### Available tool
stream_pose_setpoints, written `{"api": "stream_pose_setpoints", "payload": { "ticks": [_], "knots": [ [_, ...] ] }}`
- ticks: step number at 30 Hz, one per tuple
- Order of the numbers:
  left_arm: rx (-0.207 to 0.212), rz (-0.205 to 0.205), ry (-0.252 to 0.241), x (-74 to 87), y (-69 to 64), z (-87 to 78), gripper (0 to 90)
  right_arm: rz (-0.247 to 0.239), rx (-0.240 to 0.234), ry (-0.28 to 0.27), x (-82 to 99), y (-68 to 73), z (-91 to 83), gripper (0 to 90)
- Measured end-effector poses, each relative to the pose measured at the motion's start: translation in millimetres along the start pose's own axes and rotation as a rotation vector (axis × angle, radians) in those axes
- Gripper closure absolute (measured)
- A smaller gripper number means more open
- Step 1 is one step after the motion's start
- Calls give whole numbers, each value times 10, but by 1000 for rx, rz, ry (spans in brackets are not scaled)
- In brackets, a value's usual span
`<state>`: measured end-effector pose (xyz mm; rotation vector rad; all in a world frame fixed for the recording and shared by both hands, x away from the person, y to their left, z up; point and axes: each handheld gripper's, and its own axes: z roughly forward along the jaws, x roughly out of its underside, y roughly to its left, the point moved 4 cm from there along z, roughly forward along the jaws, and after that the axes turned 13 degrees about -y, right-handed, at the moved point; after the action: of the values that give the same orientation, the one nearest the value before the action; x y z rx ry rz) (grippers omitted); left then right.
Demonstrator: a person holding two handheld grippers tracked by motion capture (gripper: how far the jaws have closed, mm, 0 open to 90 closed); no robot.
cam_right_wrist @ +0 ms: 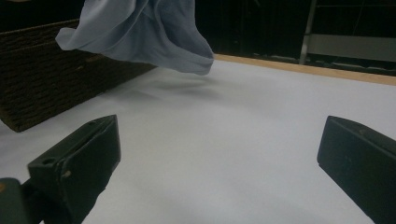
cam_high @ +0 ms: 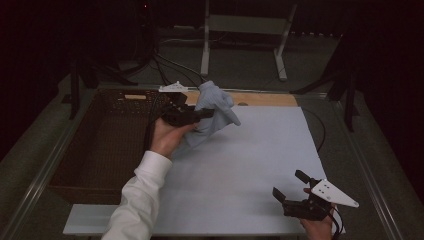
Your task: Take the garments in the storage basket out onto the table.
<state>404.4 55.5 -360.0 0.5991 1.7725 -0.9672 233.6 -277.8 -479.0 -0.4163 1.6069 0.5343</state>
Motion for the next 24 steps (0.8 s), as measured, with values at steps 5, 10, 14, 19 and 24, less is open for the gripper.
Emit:
{"api": "stream_pose_setpoints", "payload": {
  "ticks": [5,10,14,19,24],
  "knots": [
    [-4,-5,11,47,16,16,744,-2,-1,1,1,2,1,1],
    [-2,-14,14,70,9,38,744,-2,-1,2,3,2,4,0],
    [5,-13,17,83,-11,69,744,-2,-1,2,3,2,4,0],
    [14,-20,38,155,-19,134,743,0,-1,1,1,2,2,0],
    [25,-16,43,192,-60,185,743,1,-1,0,-1,-1,-2,0]
  ]
}}
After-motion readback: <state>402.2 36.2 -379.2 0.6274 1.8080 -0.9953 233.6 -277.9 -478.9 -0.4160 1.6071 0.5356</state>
